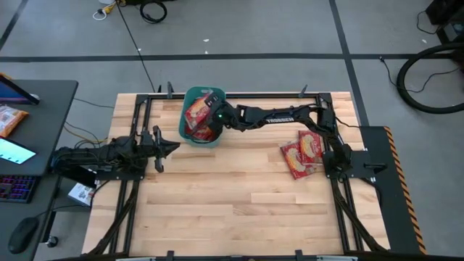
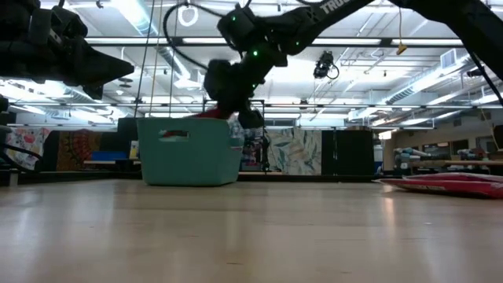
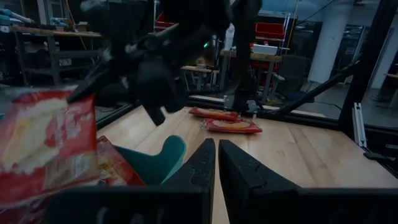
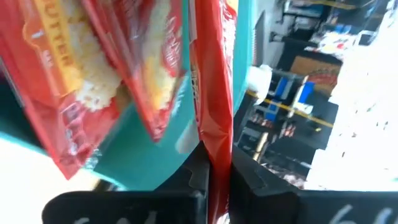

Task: Sort popcorn bags into baskets
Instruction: Put the red popcorn bag into the green bin

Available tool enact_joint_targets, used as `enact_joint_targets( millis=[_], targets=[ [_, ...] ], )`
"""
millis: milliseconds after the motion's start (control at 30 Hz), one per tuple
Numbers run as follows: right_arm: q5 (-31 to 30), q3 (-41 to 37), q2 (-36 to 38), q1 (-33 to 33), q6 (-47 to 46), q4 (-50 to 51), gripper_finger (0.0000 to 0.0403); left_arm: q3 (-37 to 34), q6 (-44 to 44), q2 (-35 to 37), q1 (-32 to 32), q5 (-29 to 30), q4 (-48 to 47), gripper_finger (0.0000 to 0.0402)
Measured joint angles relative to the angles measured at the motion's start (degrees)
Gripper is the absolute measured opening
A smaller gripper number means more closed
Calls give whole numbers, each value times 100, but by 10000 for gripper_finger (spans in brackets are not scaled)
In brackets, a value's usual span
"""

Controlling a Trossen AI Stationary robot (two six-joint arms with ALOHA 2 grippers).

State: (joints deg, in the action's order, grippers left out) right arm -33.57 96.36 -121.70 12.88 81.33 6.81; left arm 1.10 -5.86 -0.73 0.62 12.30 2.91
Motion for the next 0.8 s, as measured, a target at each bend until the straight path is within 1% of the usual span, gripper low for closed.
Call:
enact_joint_targets(
  millis=[133,233,333,367,500,600,700,800],
  targets=[
    [56,2,220,-79,183,11,27,0,-184,0,0,-58,-6,25],
    [232,4,300,-87,310,70,27,0,-256,0,0,-203,-8,25],
    [352,4,301,-86,665,93,27,0,-262,0,0,-331,-1,25],
    [437,4,300,-76,790,90,27,0,-263,0,0,-339,-1,25],
    [1122,2,300,44,1375,61,27,0,-295,0,0,-339,-1,25],
    [1454,2,300,160,1826,13,27,0,-326,0,0,-340,1,25],
    [1598,0,300,279,1996,80,32,0,-460,0,0,-342,-20,25],
    [1946,0,297,401,1991,90,44,0,-585,0,0,-344,-34,25]
  ],
)
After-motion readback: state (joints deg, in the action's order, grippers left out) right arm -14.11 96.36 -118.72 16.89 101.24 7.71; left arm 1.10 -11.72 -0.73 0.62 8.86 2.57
